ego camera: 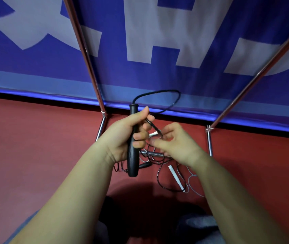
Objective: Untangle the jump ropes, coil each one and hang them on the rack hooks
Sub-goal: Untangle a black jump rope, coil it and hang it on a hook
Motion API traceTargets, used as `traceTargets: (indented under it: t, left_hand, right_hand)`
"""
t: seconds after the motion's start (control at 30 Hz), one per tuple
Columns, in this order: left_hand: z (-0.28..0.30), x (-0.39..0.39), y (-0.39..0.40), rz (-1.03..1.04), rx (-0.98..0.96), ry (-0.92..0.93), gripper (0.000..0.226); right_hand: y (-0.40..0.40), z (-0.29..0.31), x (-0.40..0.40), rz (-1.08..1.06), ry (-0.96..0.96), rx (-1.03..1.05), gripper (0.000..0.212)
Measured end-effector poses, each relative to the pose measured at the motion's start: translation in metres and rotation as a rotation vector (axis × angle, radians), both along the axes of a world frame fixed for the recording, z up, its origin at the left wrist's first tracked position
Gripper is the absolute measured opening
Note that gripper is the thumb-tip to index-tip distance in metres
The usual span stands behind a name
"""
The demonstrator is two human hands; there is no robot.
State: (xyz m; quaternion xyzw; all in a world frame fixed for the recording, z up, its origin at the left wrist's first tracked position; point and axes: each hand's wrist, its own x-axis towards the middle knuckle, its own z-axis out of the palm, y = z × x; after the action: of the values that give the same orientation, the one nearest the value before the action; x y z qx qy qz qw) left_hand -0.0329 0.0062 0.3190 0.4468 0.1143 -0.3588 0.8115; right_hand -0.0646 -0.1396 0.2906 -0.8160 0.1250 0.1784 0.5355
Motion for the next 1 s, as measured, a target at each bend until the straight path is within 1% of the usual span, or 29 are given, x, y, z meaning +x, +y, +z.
traceTargets:
  t: [0.03,0.1,0.13,0.17,0.23,0.27,0.3,0.37,0.4,0.43,0.5,0.53,0.57,0.6,0.67,0.7,0.77,0.8,0.83,0.87,0.97,1.0]
  left_hand:
    - [0.0,0.0,0.0,-0.025,0.004,-0.003,0.024]
    - [0.0,0.0,0.0,-0.026,0.003,-0.012,0.023]
    - [-0.001,0.001,0.0,-0.001,0.004,-0.026,0.021]
    - [-0.001,0.002,0.001,0.028,0.023,-0.052,0.021]
    - [-0.004,0.002,0.002,0.045,0.154,-0.163,0.024]
    - [-0.006,0.0,0.001,0.014,0.255,-0.235,0.019]
    - [-0.008,-0.002,0.0,-0.048,0.357,-0.3,0.012]
    - [-0.011,-0.008,-0.002,-0.223,0.528,-0.387,0.018]
    - [-0.013,-0.011,-0.003,-0.295,0.574,-0.409,0.019]
    - [-0.014,-0.012,-0.004,-0.324,0.599,-0.421,0.021]
    - [-0.015,-0.01,-0.004,-0.265,0.592,-0.432,0.017]
    - [-0.015,-0.008,-0.004,-0.206,0.564,-0.417,0.017]
    - [-0.014,-0.006,-0.004,-0.147,0.513,-0.384,0.018]
    - [-0.014,-0.004,-0.005,-0.095,0.444,-0.337,0.021]
    - [-0.009,-0.002,-0.006,-0.022,0.29,-0.228,0.023]
    - [-0.007,-0.001,-0.005,0.0,0.209,-0.177,0.023]
    - [-0.003,0.0,-0.003,0.032,0.047,-0.095,0.021]
    - [-0.002,0.001,-0.001,0.04,-0.026,-0.07,0.02]
    - [-0.002,0.001,0.001,0.037,-0.09,-0.056,0.021]
    - [-0.001,0.001,0.003,0.029,-0.14,-0.051,0.023]
    - [0.001,0.0,0.004,0.027,-0.206,-0.065,0.026]
    - [0.001,0.001,0.004,0.048,-0.19,-0.072,0.024]
  right_hand:
    - [-0.002,0.001,0.002,-0.052,-0.033,-0.026,0.033]
    - [-0.005,0.006,0.005,-0.04,-0.082,-0.017,0.01]
    - [-0.004,0.007,0.006,-0.02,-0.091,0.011,0.012]
    - [-0.002,0.008,0.006,-0.037,-0.086,0.064,0.021]
    - [0.0,0.013,0.006,-0.18,-0.042,0.298,0.031]
    - [-0.001,0.017,0.008,-0.258,-0.019,0.451,0.032]
    - [-0.004,0.02,0.009,-0.329,0.004,0.607,0.032]
    - [-0.012,0.026,0.011,-0.465,0.015,0.865,0.031]
    - [-0.016,0.027,0.012,-0.534,0.008,0.957,0.03]
    - [-0.019,0.029,0.012,-0.591,-0.004,1.027,0.03]
    - [-0.021,0.029,0.012,-0.653,-0.034,1.084,0.027]
    - [-0.021,0.027,0.013,-0.648,-0.05,1.068,0.025]
    - [-0.021,0.027,0.013,-0.61,-0.062,1.005,0.023]
    - [-0.02,0.026,0.012,-0.538,-0.073,0.873,0.019]
    - [-0.017,0.025,0.008,-0.301,-0.078,0.489,0.01]
    - [-0.013,0.024,0.005,-0.144,-0.07,0.305,0.011]
    - [-0.004,0.02,-0.002,0.175,-0.049,0.059,0.015]
    - [0.0,0.015,-0.004,0.27,-0.043,-0.009,0.01]
    - [0.003,0.012,-0.005,0.309,-0.048,-0.065,0.004]
    - [0.004,0.008,-0.005,0.305,-0.072,-0.127,0.004]
    - [-0.005,-0.003,0.001,0.224,-0.126,-0.405,0.024]
    - [-0.008,-0.005,0.002,0.168,-0.121,-0.432,0.028]
